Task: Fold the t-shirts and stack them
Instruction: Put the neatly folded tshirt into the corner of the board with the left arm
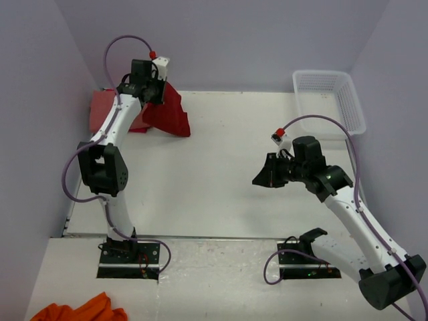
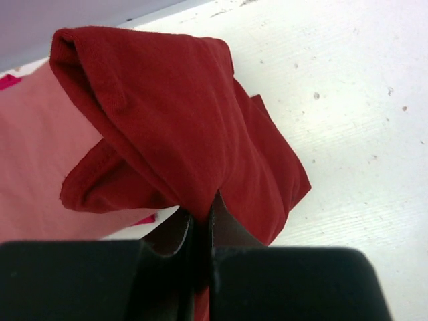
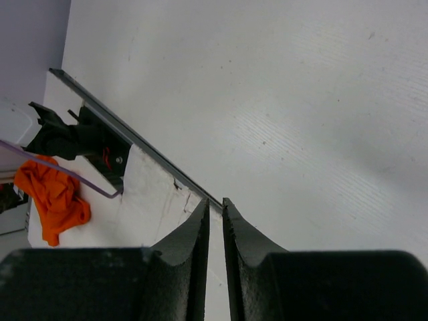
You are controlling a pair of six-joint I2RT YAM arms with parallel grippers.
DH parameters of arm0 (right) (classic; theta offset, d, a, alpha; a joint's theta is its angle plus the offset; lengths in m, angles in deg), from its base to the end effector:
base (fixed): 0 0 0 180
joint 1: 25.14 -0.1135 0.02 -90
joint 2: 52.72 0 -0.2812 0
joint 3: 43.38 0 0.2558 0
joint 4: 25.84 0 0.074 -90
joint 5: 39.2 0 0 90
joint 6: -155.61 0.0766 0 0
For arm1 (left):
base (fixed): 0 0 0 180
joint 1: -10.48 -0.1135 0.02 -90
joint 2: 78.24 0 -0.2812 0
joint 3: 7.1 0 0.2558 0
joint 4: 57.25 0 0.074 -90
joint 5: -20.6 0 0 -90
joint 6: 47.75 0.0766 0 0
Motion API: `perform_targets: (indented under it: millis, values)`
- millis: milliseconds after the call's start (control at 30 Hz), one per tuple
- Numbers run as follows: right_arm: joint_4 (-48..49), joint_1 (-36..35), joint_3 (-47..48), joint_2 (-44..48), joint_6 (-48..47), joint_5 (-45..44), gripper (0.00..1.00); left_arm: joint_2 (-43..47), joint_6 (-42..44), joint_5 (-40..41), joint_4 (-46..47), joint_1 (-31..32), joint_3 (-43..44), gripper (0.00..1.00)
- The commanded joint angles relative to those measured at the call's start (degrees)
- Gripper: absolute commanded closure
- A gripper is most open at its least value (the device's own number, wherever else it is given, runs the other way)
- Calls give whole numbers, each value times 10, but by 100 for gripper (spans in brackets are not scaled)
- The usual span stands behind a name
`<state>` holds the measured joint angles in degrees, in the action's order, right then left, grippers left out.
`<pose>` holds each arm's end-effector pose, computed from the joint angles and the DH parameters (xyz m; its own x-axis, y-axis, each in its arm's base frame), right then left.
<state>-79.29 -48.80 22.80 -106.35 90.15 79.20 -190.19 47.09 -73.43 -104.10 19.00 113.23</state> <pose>0.1775 0.1176 0.3029 -0.8289 0.0357 -0.5582 -0.3716 0.7108 0.5972 0.4897 -0.0788 0.3180 -0.5960 0.1744 -0.7838 0.2534 0.9671 0.0225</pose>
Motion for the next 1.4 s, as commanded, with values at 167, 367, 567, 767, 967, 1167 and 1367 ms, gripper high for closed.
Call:
perform_targets:
  millis: [167, 367, 567, 767, 967, 1167, 1367]
  values:
    - [-21, -24, 15, -28, -5, 26, 86, -62, 68, -26, 15, -36, 149, 100]
    - [-34, -38, 20, -49, -9, 16, 87, -141, 78, -44, -21, -62, 288, 100]
    - [-32, -38, 15, -73, -12, 7, 87, -118, 85, -54, 10, -80, 268, 100]
    - [-23, -38, 17, -94, -13, 4, 87, -92, 97, -51, 13, -82, 230, 100]
    - [-20, -38, 13, -98, -12, 6, 87, -61, 97, -48, 21, -90, 201, 100]
    - [-22, -38, 9, -97, -11, 2, 87, -35, 97, -43, 14, -106, 206, 100]
    - [-27, -38, 8, -90, -11, -5, 87, -13, 100, -42, 10, -121, 197, 100]
